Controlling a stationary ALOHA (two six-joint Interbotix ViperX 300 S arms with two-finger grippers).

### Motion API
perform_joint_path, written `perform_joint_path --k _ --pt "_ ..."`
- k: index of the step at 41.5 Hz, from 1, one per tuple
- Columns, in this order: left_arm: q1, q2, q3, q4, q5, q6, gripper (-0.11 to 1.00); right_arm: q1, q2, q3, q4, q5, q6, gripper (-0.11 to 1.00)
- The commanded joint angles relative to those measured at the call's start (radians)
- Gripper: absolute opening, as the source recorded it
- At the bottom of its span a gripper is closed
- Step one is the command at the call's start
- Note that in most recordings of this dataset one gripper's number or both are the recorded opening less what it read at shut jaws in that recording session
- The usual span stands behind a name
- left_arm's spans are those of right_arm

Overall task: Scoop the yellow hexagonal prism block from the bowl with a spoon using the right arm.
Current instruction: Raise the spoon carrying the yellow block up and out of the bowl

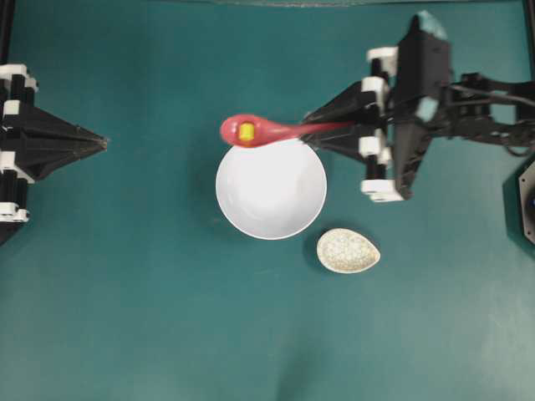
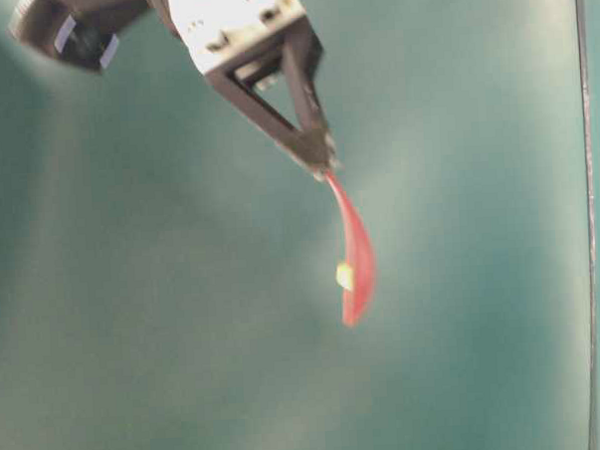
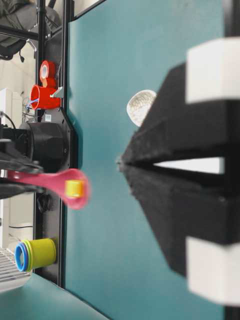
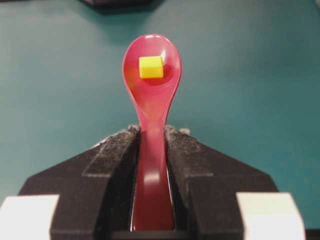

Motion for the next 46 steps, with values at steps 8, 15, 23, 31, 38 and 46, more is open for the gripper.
perform_joint_path --k 8,15,23,31,38,46 --pt "0.002 0.003 -0.021 0.003 -0.009 -0.003 0.0 0.002 -0.094 0.029 0.002 -0.02 0.002 0.24" --pt "0.002 0.003 -0.021 0.003 -0.009 -0.005 0.0 0.002 -0.103 0.034 0.003 -0.02 0.003 0.24" --pt "0.002 0.003 -0.021 0.003 -0.009 -0.006 0.0 0.002 -0.101 0.034 0.005 -0.014 0.003 0.24" --pt "0.002 0.003 -0.021 0.003 -0.009 -0.006 0.0 0.002 -0.103 0.034 0.005 -0.012 0.002 0.24" --pt "0.002 0.003 -0.023 0.002 -0.009 -0.008 0.0 0.002 -0.101 0.034 0.005 -0.012 0.003 0.24" --pt "0.002 0.0 -0.023 0.002 -0.009 -0.006 0.0 0.002 -0.101 0.034 0.005 -0.017 0.003 0.24"
